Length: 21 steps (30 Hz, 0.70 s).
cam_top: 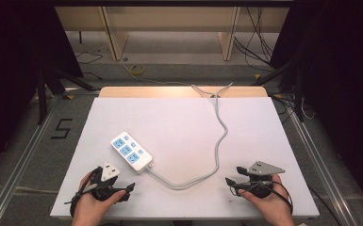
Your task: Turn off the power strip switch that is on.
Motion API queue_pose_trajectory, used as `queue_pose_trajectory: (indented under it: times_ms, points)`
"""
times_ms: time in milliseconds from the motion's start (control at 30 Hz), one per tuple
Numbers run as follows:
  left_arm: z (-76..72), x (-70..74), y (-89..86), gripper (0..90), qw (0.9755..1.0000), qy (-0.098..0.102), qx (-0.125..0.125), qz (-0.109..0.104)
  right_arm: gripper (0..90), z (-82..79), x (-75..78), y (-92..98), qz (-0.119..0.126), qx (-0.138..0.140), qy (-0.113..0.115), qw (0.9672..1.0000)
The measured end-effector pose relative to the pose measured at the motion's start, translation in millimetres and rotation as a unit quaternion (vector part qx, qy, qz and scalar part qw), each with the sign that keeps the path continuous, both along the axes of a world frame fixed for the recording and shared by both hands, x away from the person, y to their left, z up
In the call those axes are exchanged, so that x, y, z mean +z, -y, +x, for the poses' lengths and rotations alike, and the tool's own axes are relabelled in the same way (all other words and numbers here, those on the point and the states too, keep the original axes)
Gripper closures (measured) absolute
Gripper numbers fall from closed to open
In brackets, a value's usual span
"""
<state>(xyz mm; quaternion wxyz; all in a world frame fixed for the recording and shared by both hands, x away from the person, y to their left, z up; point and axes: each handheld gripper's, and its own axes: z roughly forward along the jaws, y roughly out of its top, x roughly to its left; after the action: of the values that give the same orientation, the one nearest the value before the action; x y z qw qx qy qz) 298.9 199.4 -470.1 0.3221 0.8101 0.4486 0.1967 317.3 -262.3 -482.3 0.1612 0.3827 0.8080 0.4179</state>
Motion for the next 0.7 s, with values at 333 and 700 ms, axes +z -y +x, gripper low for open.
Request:
queue_pose_trajectory:
  times_ms: [333,700]
  points:
    - [-2.4,2.0,-3.8,69.9,0.9994,-0.014,-0.003,0.031,37.5,-0.4,0.9,-0.8,-0.002,0.002,0.003,1.0]
    - [-4.2,8.7,-0.4,89.4,0.9985,-0.017,0.0,0.052,37.6,-0.5,0.7,-1.6,-0.004,0.003,0.004,1.0]
